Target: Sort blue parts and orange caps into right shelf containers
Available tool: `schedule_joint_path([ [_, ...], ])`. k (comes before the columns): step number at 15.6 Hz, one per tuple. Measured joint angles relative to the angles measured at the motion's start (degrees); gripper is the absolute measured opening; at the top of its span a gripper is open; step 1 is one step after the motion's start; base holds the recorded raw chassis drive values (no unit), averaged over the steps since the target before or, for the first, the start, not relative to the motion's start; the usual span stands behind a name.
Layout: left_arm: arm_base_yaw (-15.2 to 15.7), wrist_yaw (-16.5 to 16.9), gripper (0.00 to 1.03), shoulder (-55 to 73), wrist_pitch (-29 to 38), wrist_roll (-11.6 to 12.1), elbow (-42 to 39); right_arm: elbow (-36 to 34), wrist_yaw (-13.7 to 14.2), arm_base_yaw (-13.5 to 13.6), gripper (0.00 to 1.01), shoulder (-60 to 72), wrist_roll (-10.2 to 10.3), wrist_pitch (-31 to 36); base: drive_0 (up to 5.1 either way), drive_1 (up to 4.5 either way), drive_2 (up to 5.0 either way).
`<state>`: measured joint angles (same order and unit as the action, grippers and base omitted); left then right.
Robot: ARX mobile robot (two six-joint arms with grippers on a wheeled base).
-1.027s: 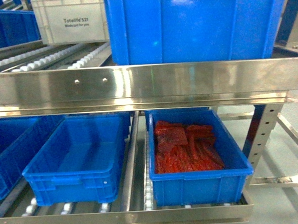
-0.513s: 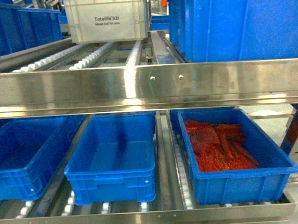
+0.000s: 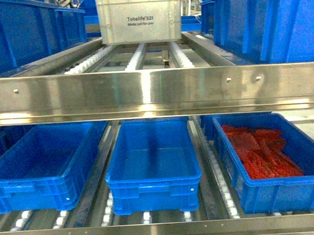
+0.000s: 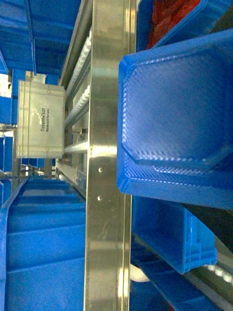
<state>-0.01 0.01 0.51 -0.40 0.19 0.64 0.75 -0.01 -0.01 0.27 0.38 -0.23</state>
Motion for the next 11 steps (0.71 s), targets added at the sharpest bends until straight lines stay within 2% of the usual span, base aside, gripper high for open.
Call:
schedule_joint_path([
  [11,0.0,0.0,0.41,0.0,0.1,0.0,0.0,0.0,0.0,0.0,0.44,0.0,0.0,-0.1,-4.9,2.51,2.5],
])
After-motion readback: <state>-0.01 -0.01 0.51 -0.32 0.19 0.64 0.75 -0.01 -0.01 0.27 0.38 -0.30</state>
